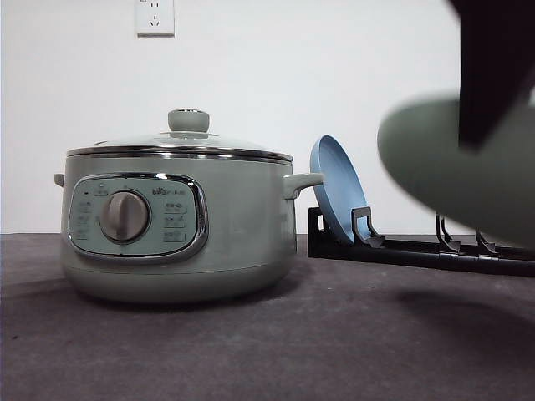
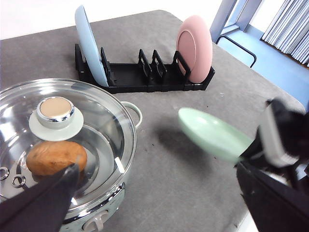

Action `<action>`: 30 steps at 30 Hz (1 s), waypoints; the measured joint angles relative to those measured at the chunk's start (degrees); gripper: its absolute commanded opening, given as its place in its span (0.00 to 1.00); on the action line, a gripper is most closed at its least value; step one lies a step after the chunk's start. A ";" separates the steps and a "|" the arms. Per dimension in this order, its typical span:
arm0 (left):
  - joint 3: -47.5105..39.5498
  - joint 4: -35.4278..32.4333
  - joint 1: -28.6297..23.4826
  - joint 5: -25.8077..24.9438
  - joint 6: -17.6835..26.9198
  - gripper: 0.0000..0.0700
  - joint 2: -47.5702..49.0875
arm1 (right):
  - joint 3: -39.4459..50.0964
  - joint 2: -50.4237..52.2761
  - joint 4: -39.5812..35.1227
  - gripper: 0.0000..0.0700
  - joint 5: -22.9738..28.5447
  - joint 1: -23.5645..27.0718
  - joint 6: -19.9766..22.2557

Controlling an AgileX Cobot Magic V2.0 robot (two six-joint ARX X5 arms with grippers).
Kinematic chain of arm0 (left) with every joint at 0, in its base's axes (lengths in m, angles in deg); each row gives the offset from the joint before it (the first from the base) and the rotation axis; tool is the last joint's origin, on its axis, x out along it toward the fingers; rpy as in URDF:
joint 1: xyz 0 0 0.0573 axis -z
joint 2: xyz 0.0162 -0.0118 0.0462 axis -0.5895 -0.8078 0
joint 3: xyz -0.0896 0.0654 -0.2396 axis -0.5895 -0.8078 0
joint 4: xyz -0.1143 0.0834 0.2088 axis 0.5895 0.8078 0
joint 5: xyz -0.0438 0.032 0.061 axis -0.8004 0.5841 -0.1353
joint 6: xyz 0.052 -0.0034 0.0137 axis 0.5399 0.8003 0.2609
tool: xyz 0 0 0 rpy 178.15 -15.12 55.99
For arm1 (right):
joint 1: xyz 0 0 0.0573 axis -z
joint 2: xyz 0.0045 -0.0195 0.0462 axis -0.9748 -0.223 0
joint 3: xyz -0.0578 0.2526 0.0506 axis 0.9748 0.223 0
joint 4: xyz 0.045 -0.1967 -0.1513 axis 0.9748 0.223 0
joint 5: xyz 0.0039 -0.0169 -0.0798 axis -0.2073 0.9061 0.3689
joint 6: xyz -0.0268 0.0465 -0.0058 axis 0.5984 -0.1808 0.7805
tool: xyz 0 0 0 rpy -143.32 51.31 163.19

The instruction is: Transfer potato from steamer to green plate

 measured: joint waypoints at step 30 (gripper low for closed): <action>0.00 0.70 0.00 0.00 0.00 0.96 -1.14 | 3.96 -18.09 -12.04 0.70 -9.70 -1.78 -0.81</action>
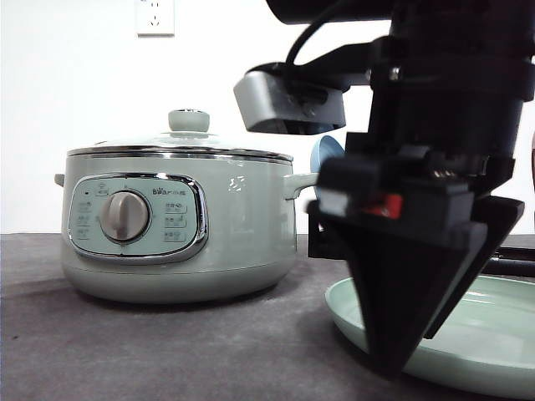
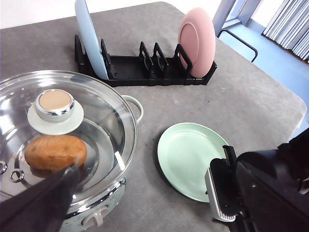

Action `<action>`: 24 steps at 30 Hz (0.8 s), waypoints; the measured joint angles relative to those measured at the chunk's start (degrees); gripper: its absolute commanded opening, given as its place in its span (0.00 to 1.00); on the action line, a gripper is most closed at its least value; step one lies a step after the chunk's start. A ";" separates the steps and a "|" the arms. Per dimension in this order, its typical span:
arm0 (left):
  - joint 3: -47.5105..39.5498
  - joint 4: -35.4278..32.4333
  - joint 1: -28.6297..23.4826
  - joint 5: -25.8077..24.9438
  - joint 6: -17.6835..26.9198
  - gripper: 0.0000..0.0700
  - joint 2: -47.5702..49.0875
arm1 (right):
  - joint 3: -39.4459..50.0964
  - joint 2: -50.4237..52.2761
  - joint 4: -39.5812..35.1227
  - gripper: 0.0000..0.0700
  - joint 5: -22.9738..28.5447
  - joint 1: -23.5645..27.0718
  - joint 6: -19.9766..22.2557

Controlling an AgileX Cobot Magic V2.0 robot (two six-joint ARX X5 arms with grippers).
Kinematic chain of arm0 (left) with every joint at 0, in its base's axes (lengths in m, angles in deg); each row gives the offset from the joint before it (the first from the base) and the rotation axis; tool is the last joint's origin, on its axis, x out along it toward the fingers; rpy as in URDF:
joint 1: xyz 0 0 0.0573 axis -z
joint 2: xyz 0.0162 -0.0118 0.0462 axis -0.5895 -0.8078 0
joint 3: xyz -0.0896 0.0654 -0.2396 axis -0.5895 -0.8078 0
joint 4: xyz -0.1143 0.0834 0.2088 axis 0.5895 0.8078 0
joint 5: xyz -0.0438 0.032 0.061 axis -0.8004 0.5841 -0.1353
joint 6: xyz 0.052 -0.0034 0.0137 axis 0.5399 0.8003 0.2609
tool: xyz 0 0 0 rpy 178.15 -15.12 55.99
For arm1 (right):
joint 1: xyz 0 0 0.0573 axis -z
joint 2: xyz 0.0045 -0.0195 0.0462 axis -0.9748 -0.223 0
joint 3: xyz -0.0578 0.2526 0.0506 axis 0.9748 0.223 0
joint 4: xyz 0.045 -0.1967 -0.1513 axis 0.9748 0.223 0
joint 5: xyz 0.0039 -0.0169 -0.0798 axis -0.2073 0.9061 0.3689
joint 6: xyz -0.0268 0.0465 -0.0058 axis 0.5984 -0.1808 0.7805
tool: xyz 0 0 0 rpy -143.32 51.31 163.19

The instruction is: Transfer potato from steamer to green plate

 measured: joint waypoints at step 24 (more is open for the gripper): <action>0.00 2.10 0.00 0.00 0.00 0.96 0.00 | -14.87 32.25 9.06 1.00 -10.13 34.46 5.48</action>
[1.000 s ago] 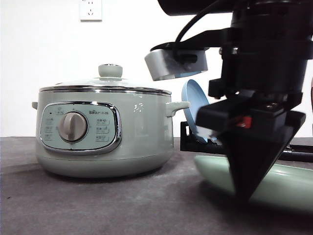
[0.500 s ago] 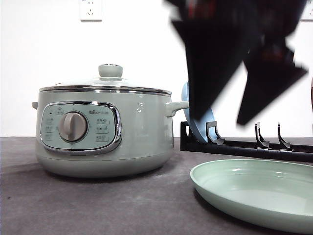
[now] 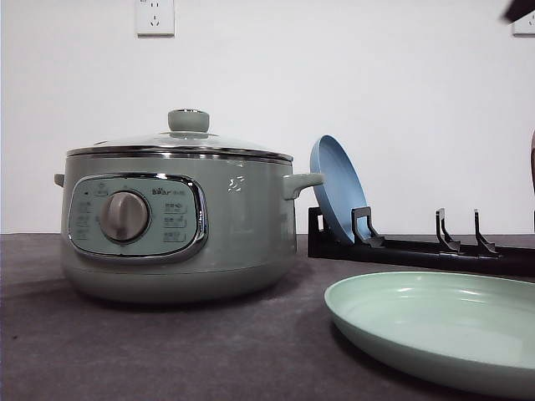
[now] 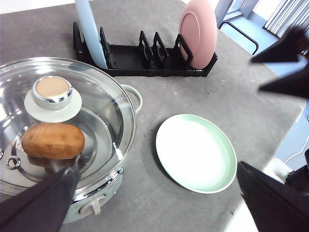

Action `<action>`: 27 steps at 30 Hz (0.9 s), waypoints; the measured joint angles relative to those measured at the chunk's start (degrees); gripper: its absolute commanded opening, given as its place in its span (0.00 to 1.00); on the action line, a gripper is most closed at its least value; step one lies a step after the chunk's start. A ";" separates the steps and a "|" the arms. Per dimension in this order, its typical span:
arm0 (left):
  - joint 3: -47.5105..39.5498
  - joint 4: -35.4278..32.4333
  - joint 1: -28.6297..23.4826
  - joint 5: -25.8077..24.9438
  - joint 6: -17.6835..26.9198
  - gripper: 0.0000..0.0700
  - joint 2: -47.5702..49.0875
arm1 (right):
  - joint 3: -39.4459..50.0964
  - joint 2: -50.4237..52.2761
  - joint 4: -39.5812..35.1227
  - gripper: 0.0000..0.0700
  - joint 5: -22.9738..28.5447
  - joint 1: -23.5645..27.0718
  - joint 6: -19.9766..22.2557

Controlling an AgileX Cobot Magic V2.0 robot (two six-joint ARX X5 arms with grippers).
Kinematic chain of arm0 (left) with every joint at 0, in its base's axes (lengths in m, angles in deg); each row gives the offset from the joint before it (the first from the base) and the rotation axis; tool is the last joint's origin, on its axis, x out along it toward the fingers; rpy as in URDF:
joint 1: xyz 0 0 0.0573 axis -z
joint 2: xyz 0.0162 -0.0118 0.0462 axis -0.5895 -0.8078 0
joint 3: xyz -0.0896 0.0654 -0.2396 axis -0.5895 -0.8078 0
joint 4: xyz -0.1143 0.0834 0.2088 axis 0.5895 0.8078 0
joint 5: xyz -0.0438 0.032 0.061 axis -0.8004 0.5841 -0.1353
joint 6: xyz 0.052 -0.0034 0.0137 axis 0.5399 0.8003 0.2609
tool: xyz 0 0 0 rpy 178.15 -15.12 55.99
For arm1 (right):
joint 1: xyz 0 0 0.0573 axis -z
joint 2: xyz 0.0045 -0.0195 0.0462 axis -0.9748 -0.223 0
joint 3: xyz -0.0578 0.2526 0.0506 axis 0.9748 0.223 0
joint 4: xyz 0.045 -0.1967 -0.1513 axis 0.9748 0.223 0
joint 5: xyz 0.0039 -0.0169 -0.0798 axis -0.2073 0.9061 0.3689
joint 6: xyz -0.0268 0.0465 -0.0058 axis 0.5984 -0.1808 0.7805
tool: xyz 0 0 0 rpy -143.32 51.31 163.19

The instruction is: Transfer potato from steamer to green plate

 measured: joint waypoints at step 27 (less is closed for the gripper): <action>10.09 10.03 0.07 11.99 -0.20 0.96 -11.98 | 10.01 21.90 2.71 0.99 -9.92 4.67 -2.42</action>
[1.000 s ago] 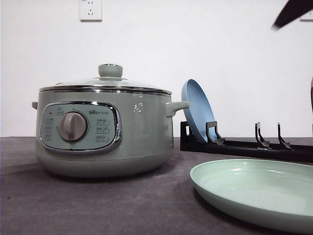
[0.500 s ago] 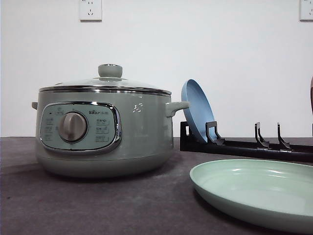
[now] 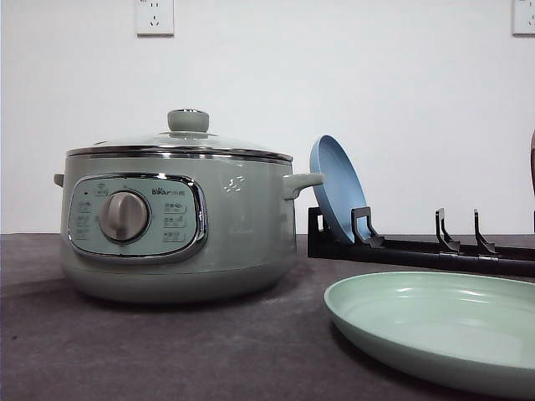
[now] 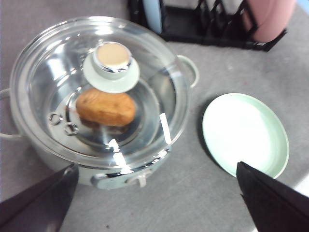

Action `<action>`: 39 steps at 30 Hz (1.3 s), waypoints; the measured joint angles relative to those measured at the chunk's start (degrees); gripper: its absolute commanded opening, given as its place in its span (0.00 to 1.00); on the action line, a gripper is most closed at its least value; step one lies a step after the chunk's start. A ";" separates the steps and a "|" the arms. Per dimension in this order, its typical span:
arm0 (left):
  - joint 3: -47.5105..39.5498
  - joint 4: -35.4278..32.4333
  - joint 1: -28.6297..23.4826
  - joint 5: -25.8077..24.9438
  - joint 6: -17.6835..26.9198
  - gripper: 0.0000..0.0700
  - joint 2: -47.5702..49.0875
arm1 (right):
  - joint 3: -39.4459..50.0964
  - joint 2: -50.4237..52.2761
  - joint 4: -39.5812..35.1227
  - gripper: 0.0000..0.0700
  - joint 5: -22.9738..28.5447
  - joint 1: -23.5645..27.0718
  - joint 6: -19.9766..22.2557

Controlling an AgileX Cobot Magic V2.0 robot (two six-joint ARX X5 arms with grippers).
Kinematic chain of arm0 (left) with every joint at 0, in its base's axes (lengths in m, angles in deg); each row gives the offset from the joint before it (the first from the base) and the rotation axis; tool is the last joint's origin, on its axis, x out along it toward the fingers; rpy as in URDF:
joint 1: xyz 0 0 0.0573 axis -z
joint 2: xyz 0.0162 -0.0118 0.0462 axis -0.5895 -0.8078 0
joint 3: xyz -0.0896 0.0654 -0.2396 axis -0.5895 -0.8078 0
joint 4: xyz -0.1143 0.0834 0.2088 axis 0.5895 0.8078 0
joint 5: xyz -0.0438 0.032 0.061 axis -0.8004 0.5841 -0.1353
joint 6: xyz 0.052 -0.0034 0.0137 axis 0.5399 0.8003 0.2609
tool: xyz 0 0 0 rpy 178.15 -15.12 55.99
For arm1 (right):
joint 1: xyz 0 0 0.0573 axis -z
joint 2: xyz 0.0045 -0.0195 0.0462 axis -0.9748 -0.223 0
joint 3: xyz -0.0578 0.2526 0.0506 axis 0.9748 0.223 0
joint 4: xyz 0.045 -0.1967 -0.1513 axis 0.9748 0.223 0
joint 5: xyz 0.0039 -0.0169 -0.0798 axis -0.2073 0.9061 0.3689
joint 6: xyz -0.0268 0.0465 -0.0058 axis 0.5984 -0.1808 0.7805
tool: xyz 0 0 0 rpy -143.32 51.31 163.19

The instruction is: Transfer potato from steamer to green plate

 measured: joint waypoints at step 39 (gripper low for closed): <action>24.23 -1.26 6.71 14.75 3.89 0.90 -40.04 | 0.00 0.00 -3.14 0.99 0.09 0.00 -0.12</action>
